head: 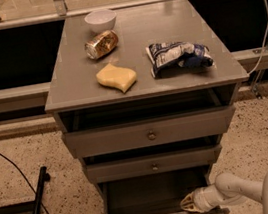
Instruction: Open bottom drawer
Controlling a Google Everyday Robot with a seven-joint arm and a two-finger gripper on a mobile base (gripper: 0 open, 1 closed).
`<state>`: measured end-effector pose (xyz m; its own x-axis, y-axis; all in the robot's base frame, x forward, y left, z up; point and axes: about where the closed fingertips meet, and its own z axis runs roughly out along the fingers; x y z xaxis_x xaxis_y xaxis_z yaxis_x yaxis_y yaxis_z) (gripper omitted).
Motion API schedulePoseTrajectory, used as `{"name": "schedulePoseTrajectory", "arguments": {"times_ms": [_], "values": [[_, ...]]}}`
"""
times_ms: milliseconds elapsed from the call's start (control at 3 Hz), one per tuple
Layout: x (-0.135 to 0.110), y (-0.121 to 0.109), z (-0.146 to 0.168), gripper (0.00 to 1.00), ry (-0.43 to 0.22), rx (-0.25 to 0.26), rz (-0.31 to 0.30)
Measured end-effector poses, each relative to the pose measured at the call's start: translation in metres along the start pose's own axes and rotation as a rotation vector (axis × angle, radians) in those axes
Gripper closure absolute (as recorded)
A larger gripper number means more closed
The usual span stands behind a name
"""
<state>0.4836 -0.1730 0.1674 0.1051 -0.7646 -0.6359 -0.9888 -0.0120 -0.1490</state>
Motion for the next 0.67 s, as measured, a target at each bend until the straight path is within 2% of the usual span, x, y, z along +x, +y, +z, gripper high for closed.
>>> {"name": "schedulePoseTrajectory", "arguments": {"times_ms": [333, 667], "values": [[-0.0001, 0.0000, -0.0001, 1.00, 0.000, 0.000, 0.000], [-0.0012, 0.0008, -0.0009, 0.82, -0.004, 0.004, 0.001]]}}
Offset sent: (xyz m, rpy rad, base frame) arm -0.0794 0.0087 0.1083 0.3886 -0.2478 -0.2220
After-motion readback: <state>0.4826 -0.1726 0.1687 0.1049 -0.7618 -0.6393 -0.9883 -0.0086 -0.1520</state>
